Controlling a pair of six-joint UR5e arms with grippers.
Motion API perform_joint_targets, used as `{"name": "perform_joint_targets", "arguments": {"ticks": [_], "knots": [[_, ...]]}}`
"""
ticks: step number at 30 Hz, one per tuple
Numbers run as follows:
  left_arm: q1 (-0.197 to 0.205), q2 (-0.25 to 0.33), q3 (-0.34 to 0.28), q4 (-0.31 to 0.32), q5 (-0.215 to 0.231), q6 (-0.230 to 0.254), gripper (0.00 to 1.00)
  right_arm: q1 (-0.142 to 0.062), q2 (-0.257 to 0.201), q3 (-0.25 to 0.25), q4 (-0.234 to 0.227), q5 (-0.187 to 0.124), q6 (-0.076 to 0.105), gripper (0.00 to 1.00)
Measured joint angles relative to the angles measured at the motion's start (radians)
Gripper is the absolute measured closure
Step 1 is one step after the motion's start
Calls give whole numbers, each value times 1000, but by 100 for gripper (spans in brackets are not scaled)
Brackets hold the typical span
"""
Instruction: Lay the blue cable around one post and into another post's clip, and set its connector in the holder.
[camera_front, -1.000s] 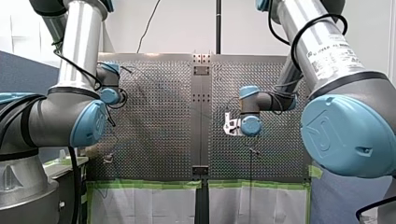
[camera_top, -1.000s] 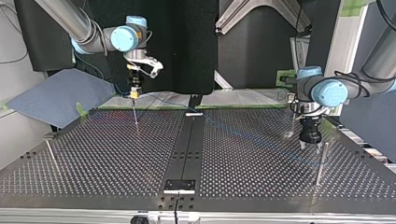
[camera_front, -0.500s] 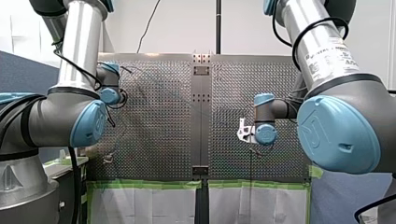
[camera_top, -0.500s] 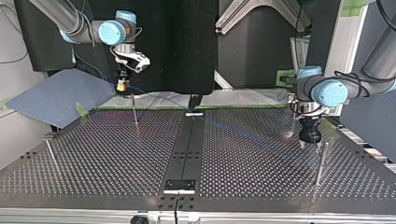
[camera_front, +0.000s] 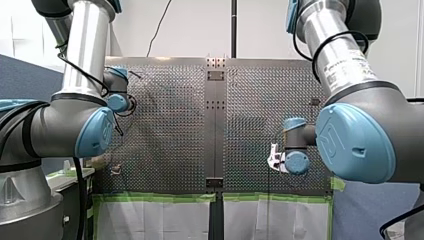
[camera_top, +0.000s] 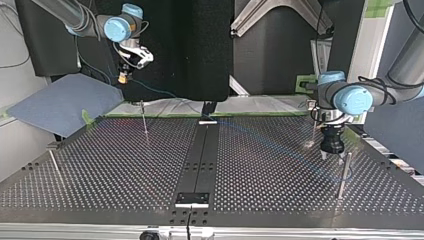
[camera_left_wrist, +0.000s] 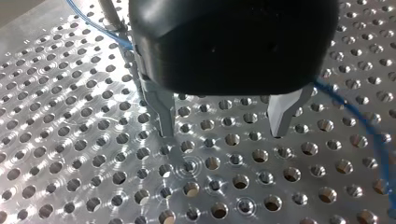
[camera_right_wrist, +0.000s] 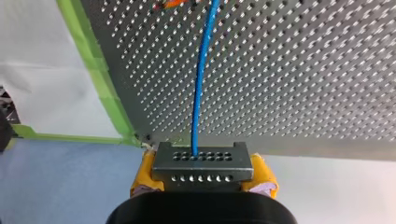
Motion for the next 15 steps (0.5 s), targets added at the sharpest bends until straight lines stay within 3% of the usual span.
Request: {"name": "perform_joint_targets", "arguments": {"ticks": [5,10,15], "knots": [[0,0,1,0,0,1,0,-16,38,0,-38,2,19,100],[1,0,5,-4,0,1,0,-26,72,-3,-72,-1,20,100],[1,0,6,-7,0,1,0,-59,110,-19,-110,-32,29,100]]}}
